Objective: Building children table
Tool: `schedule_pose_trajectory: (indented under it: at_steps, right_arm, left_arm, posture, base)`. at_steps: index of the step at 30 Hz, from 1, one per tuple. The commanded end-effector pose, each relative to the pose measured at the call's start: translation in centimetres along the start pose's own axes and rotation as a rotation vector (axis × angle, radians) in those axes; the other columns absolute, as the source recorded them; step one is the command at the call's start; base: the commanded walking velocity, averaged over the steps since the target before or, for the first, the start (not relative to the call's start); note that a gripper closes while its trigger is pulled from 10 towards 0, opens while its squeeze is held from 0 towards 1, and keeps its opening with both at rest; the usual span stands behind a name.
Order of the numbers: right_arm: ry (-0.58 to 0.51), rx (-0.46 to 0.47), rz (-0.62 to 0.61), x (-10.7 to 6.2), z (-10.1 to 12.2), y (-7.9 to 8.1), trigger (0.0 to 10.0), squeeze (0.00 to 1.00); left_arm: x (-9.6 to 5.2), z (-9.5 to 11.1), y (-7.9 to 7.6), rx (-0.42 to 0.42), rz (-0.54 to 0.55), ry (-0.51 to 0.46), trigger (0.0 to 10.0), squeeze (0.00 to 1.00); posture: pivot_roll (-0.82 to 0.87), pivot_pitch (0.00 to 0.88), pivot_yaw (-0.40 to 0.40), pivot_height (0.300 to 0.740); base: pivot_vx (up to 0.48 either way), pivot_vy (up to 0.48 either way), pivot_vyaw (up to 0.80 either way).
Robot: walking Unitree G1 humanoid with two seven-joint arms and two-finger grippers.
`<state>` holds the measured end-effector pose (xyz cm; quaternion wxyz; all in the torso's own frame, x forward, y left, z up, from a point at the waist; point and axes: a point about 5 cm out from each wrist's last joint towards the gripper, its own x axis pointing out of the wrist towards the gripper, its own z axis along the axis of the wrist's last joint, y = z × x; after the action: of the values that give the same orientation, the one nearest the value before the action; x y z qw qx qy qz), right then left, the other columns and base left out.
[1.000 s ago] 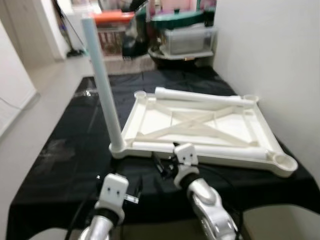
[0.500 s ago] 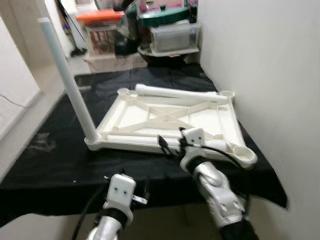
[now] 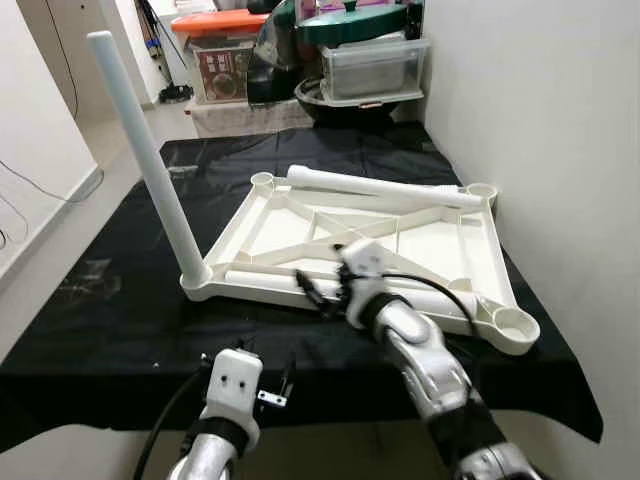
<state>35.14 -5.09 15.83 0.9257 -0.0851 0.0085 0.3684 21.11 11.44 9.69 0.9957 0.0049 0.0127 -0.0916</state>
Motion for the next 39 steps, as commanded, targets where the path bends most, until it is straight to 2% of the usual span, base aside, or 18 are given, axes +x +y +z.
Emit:
schedule_pose_trajectory:
  at_steps: [1,2,4,5,8,10,13,19,28,33,36,38,39]
  right_arm:
    - [0.049,0.015,0.020,0.3,-0.6,0.1,10.0,0.00]
    - [0.059,0.016,0.023,1.0,0.1,-0.2,10.0,0.00]
    - [0.059,0.016,0.023,1.0,0.1,-0.2,10.0,0.00]
    - [0.038,0.052,0.012,1.6,1.0,-0.6,10.0,0.00]
    - [-0.025,0.078,-0.060,1.8,1.7,-0.9,10.0,0.00]
    - [-0.025,0.078,-0.060,1.8,1.7,-0.9,10.0,0.00]
    - [-0.024,0.127,-0.124,0.8,-0.2,-0.3,10.0,0.00]
    - [0.009,0.149,-0.172,-0.2,-1.8,-0.2,10.0,0.00]
    - [0.012,0.153,-0.207,-0.2,-2.2,-0.7,10.0,0.00]
    - [-0.003,0.123,-0.214,0.1,-1.2,-1.9,10.0,0.00]
    - [0.045,0.042,-0.118,0.8,-0.3,-2.6,10.0,0.00]
    - [0.045,0.042,-0.118,0.8,-0.3,-2.6,10.0,0.00]
    - [0.076,-0.001,-0.062,1.2,0.4,-2.9,10.0,0.00]
  left_arm:
    - [-0.3,0.0,0.0,-0.014,-0.005,0.005,10.0,0.00]
    - [-0.4,0.1,-0.1,-0.026,-0.003,-0.003,10.0,0.00]
    - [-0.4,0.1,-0.1,-0.026,-0.003,-0.003,10.0,0.00]
    - [-0.6,0.3,-0.1,-0.037,0.004,-0.012,10.0,0.00]
    - [-0.9,0.2,-0.2,-0.043,0.011,-0.010,10.0,0.00]
    - [-0.9,0.2,-0.2,-0.043,0.011,-0.010,10.0,0.00]
    - [-0.9,0.1,-0.3,-0.043,-0.008,0.000,10.0,0.00]
    - [-0.8,0.1,-0.2,-0.040,-0.008,0.000,10.0,0.00]
    - [-0.7,0.1,-0.2,-0.040,-0.004,0.006,10.0,0.00]
    - [-0.7,0.2,-0.2,-0.040,-0.006,0.007,10.0,0.00]
    - [-0.8,0.3,-0.3,-0.041,-0.006,0.006,10.0,0.00]
    - [-0.8,0.3,-0.3,-0.041,-0.006,0.006,10.0,0.00]
    - [-0.9,0.4,-0.4,-0.042,-0.007,0.005,10.0,0.00]
  posture:
    - [-0.03,0.000,0.001,0.740]
    - [-0.02,0.000,-0.009,0.740]
    - [-0.02,0.000,-0.009,0.740]
    - [-0.01,0.000,-0.018,0.740]
    - [-0.01,0.000,-0.018,0.740]
    - [-0.01,0.000,-0.018,0.740]
    - [-0.02,0.000,-0.002,0.740]
    - [-0.03,0.000,0.000,0.740]
    - [-0.03,0.000,0.000,0.740]
    - [-0.02,0.000,-0.001,0.740]
    - [-0.02,0.000,-0.003,0.740]
    - [-0.02,0.000,-0.003,0.740]
    - [-0.02,0.003,-0.003,0.740]
  base:
    - [0.000,0.000,0.00]
    - [0.000,0.000,0.00]
    - [0.000,0.000,0.00]
    - [0.000,0.000,0.00]
    - [0.000,0.159,0.00]
    - [0.000,0.476,0.00]
    - [0.000,0.472,0.00]
    - [0.000,0.315,0.00]
    - [0.000,0.000,0.00]
    - [0.000,0.000,0.00]
    - [0.000,0.000,0.00]
    - [0.000,0.000,0.00]
    - [0.000,0.000,0.00]
